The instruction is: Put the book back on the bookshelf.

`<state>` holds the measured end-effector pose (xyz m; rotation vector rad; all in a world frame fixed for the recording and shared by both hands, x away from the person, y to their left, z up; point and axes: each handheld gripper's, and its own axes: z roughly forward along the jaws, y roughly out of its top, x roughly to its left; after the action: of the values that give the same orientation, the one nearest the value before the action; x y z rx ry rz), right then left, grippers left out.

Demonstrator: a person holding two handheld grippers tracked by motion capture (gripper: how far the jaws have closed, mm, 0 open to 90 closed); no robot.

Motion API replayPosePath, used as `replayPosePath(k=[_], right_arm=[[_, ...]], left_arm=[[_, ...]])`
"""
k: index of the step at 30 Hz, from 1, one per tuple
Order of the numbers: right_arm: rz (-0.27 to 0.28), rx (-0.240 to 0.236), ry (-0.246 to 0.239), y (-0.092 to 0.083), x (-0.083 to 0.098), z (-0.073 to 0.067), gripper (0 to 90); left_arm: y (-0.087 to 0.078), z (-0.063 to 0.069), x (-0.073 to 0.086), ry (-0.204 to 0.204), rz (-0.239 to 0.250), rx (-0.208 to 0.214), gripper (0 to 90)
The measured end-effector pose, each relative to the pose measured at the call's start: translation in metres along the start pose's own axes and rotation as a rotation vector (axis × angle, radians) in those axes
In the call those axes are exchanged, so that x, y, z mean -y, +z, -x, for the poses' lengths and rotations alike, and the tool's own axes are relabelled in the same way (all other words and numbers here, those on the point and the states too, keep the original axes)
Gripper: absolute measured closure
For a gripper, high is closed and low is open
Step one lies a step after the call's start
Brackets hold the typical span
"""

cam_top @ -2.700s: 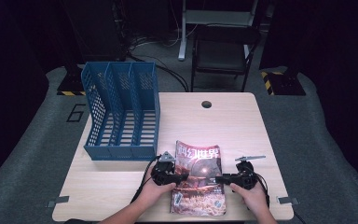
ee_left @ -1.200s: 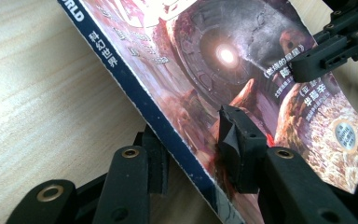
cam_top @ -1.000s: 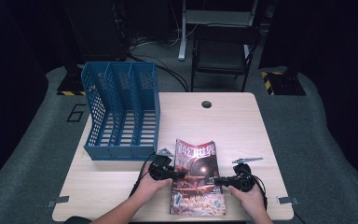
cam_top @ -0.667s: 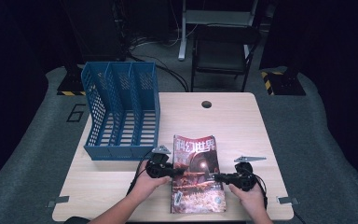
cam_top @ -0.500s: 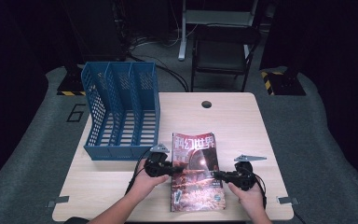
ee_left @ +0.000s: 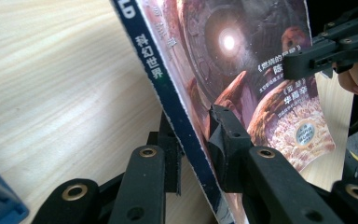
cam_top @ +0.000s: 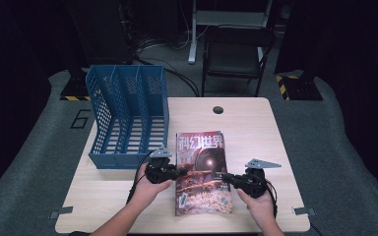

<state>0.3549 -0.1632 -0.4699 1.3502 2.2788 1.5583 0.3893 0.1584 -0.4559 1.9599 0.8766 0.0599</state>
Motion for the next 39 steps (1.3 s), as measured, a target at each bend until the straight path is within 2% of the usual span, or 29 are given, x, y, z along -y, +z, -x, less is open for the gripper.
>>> replayPosePath(k=[2, 8, 13, 18, 20, 22, 26, 31, 35, 39], right_arm=[[0.007, -0.001, -0.023, 0.000, -0.002, -0.002, 86.9], [0.043, -0.008, -0.053, -0.002, -0.007, -0.009, 87.1], [0.069, -0.031, -0.044, -0.001, -0.010, -0.010, 86.6], [0.055, -0.040, -0.032, 0.002, -0.013, -0.011, 85.3], [0.045, -0.037, -0.029, 0.004, -0.013, -0.011, 84.3], [0.033, -0.038, -0.025, 0.008, -0.013, -0.009, 84.1], [0.016, -0.041, 0.006, 0.010, -0.014, -0.008, 83.5], [-0.001, -0.048, 0.017, 0.011, -0.015, -0.006, 81.5], [0.006, -0.051, 0.000, 0.012, -0.017, -0.007, 83.2], [0.021, -0.028, -0.041, 0.012, -0.020, -0.012, 85.7]], left_arm=[[-0.003, 0.000, 0.000, 0.000, 0.003, -0.003, 76.1], [-0.012, 0.002, -0.003, 0.009, 0.044, -0.015, 77.9], [-0.020, 0.004, -0.007, 0.015, 0.072, -0.016, 80.1], [-0.024, 0.006, -0.008, 0.026, 0.088, -0.030, 81.6], [-0.025, 0.007, -0.007, 0.013, 0.095, -0.023, 82.2], [-0.026, 0.008, -0.007, 0.026, 0.096, -0.025, 83.0], [-0.027, 0.009, -0.007, 0.026, 0.098, -0.023, 83.2], [-0.028, 0.009, -0.006, 0.031, 0.103, -0.023, 83.3], [-0.029, 0.010, -0.007, 0.032, 0.103, -0.015, 83.4], [-0.032, 0.010, -0.008, 0.039, 0.119, -0.017, 83.2]])
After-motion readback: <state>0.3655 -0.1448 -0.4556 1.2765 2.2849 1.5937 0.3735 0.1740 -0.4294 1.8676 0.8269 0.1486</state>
